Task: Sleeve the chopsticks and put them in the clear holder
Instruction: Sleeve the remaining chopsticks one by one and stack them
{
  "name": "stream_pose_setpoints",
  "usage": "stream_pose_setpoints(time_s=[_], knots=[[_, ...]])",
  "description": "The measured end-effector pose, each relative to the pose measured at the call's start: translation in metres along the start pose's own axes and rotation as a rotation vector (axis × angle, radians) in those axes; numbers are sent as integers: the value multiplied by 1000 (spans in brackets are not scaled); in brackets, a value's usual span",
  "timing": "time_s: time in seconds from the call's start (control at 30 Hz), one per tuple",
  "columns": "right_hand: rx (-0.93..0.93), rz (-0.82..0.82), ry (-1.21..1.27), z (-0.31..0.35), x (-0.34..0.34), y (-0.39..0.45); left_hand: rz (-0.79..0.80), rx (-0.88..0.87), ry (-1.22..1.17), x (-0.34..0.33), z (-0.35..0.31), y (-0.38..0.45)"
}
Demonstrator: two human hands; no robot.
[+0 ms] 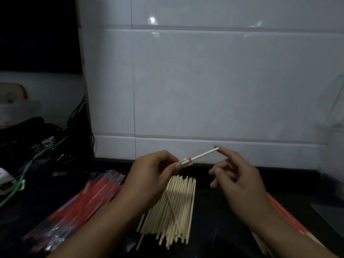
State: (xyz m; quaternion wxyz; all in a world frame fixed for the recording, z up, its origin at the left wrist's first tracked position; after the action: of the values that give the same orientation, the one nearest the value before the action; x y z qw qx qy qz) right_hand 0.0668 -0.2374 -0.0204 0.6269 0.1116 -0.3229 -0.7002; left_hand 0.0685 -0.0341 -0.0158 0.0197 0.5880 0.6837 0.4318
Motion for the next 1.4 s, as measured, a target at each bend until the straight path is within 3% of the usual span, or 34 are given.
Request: stream_pose_setpoints(time_s=[0.1,0.2,0.3,0.47,0.53,0.7,0.83,1.07,1.4], knots=[[243,114,-426,3,-9,-7,9,-7,1,-1,-2,0],[358,314,-606,5,-21,-13,33,-29,-7,-4,-4,-2],[339,338,-653,3,-16,-9,8,-3,11,-2,-1,-1],[263,795,-627,-4,-22,-17,-70,68,-11,8,3,3],[269,868,-601,-6,-30,-22,-105,79,-62,11,4,5],[334,875,-580,-6,-41,-28,-139,113,-197,14,3,6],[427,764,-559,-2,-46,-30,-121,100,-203,14,4,6],[592,807,-770,-7,-60,-33,-96,97,-190,10,8,7],[893,688,-914,-6,-61,-33,-73,98,-199,9,7,6]])
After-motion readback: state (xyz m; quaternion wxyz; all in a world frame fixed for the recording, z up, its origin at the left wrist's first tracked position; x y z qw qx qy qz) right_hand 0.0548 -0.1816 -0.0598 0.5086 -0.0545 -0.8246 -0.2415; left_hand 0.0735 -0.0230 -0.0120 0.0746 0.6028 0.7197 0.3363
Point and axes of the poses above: each hand's wrist, its own y-axis towards the middle knuckle, its own x-axis out of the back of the hand, z = x × y, the point moved 4 cm from there along y, towards the middle knuckle, and after that the axes turned 4 degrees about -x, right-handed, at the moved point
